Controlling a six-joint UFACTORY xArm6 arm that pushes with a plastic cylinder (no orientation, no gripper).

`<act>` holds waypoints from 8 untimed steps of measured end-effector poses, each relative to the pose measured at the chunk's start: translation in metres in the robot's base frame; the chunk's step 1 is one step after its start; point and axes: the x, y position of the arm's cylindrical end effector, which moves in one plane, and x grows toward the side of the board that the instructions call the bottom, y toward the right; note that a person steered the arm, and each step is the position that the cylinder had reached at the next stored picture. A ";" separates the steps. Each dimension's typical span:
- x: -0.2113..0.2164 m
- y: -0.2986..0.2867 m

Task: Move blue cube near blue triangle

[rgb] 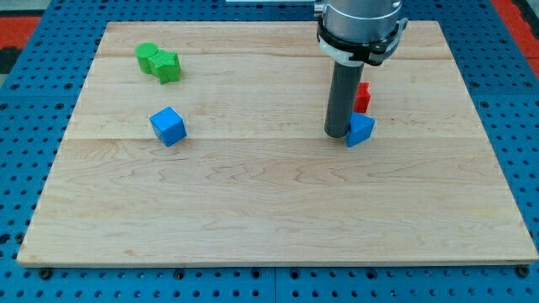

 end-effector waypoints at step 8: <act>0.064 -0.181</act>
